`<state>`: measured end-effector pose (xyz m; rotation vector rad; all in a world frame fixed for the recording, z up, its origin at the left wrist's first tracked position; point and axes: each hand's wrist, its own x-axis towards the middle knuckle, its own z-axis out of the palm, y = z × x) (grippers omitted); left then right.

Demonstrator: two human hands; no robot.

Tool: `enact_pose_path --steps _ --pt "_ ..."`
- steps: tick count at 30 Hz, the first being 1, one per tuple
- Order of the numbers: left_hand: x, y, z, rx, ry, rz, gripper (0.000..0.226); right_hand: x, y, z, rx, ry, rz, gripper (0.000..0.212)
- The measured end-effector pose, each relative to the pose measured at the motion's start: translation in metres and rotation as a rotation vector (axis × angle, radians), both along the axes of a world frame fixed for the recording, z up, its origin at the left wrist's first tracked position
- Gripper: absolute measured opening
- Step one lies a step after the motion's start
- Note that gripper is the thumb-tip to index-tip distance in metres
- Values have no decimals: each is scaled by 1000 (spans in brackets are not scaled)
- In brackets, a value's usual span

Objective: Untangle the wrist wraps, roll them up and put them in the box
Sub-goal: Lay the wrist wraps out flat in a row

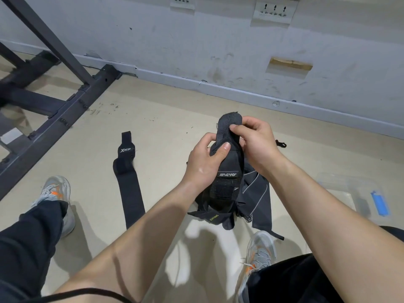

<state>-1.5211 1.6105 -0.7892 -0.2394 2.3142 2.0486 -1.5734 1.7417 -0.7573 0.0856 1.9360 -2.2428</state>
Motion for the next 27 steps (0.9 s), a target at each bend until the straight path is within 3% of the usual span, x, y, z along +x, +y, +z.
enact_pose_path --steps 5,16,27 --pt "0 1 -3 -24 -3 15 32 1 -1 -4 -14 -14 35 6" --pt "3 5 -7 11 10 34 13 -4 6 -10 -12 26 -11 13" --pt "2 4 -7 93 0 15 14 -7 3 -12 -71 -23 -81 14"
